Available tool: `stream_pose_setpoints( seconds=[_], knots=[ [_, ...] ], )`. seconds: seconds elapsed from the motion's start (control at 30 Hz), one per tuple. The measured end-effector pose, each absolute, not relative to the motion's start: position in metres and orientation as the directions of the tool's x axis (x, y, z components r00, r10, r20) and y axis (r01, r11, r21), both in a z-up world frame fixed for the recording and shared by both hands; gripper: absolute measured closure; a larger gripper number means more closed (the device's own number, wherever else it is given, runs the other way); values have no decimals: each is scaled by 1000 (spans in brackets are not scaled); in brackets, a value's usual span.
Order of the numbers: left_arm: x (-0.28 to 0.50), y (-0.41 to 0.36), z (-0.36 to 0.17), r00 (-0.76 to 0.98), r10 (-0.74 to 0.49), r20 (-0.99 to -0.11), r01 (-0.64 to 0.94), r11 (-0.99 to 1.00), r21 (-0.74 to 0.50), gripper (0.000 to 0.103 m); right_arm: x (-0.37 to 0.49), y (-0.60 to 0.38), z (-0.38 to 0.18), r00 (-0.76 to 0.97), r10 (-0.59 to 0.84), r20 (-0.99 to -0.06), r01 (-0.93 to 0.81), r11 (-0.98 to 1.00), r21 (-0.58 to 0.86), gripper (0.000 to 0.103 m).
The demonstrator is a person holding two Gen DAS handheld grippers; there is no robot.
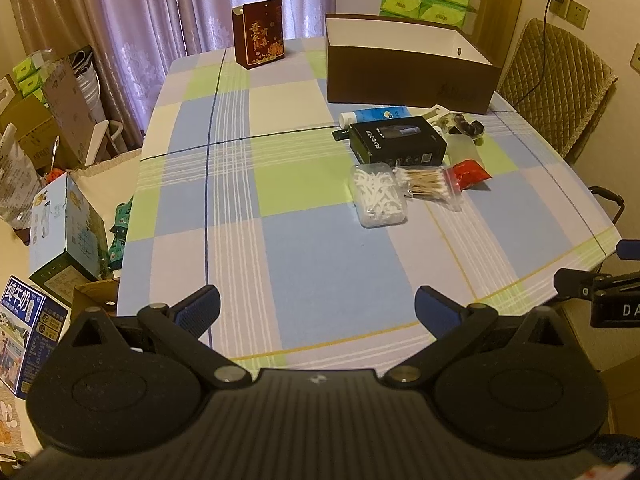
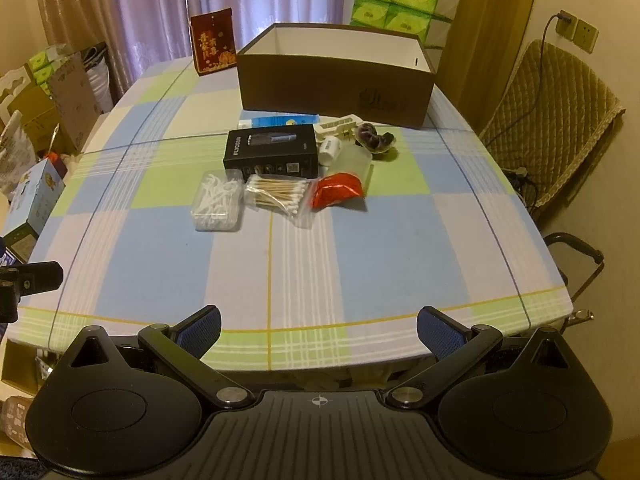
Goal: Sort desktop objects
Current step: 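Move both tools toward the items in front of the box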
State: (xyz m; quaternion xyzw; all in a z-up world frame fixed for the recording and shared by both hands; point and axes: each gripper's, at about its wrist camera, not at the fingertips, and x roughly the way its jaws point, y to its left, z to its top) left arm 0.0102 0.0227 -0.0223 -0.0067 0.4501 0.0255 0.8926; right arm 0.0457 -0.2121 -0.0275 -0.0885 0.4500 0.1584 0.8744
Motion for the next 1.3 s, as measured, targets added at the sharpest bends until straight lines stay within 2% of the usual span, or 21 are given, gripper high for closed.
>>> stream_pose_setpoints(
  seconds=[0.83,1.3],
  knots=[
    [16,27,-30,576,28,-817,-52,999,-2,1,47,-207,-31,546,191,-816,-346,938,-12,2],
    [44,12,-48,547,-12,-837,-12,1000,-22,1,68,-219,-44,582,250,-774,-358,933,32,2]
  ],
)
